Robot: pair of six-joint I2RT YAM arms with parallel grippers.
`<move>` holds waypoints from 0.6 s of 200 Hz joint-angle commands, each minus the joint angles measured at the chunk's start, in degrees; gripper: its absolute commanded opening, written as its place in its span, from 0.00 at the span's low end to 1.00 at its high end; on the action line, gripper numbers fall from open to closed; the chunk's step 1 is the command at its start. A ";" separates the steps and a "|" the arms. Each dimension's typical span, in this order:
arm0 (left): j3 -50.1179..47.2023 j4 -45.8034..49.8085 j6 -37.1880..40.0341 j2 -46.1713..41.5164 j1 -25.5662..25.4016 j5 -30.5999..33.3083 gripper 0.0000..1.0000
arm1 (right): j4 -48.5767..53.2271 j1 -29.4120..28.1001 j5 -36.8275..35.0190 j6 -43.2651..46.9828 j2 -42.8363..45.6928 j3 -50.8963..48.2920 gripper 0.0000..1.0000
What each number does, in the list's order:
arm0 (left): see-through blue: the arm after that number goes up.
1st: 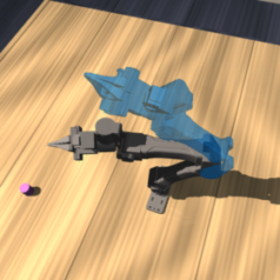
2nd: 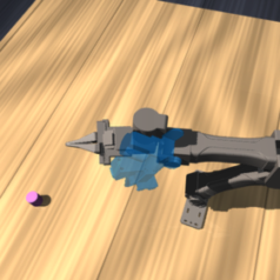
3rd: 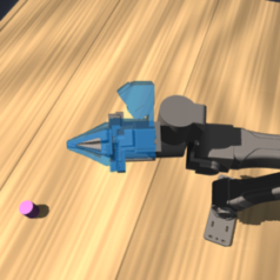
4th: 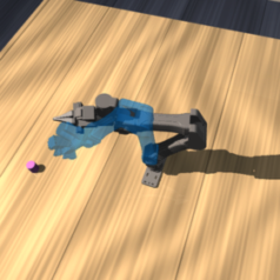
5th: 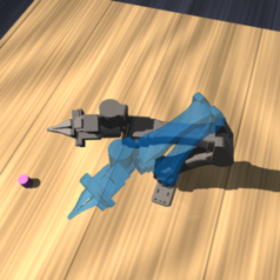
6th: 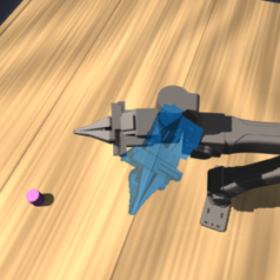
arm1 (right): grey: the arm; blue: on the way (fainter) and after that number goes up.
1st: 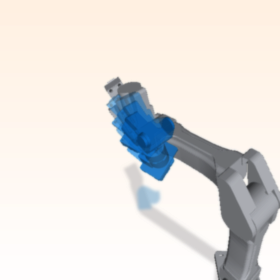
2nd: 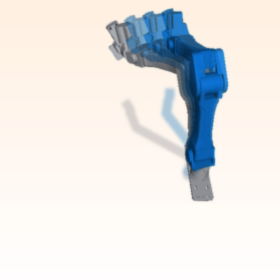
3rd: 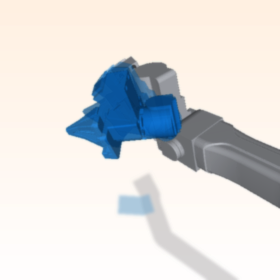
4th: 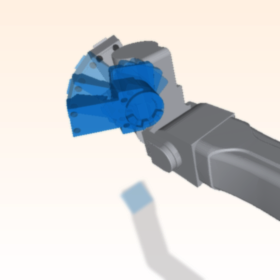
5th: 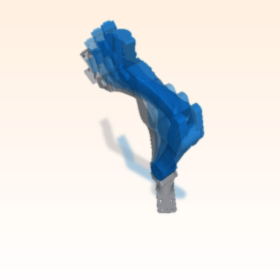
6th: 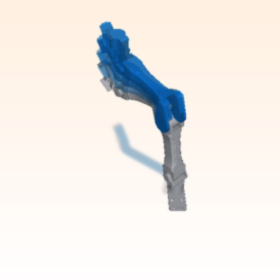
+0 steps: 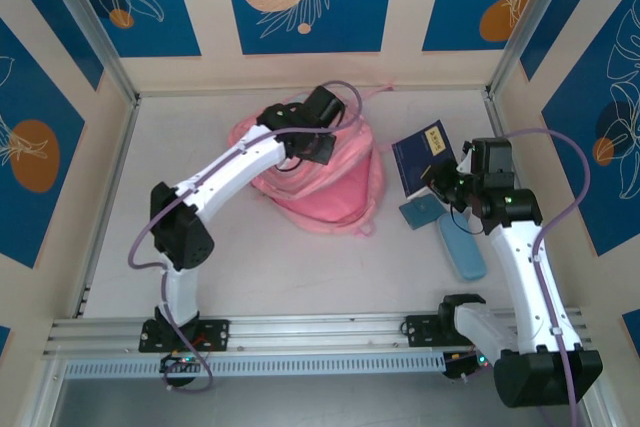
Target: Pack books, pencil case, and school supplies into a backpack
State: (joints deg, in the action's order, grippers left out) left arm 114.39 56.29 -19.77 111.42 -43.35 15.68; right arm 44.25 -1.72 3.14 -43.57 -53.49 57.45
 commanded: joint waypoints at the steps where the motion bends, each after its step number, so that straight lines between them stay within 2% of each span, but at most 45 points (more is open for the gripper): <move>1: 1.37 -4.85 -5.05 -3.89 1.21 -0.27 0.00 | -2.69 -1.25 4.71 0.60 1.81 -2.51 0.05; 26: 1.75 -8.87 -5.28 -4.80 1.60 -2.52 0.00 | -6.40 -3.21 11.72 -3.05 1.17 -5.32 0.05; 66: 1.66 -11.44 -4.94 -6.01 1.61 -4.58 0.00 | -20.37 -7.97 22.51 -11.18 -4.02 -9.65 0.06; 120: -0.10 -11.21 -5.17 -7.43 1.86 -4.09 0.00 | -36.14 -13.04 23.23 -16.80 -20.76 -6.75 0.06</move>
State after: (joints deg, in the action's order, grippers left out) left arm 114.06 50.30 -23.53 109.16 -41.74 11.81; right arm 18.87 -13.58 23.20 -56.84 -68.14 47.90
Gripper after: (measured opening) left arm 0.049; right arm 0.131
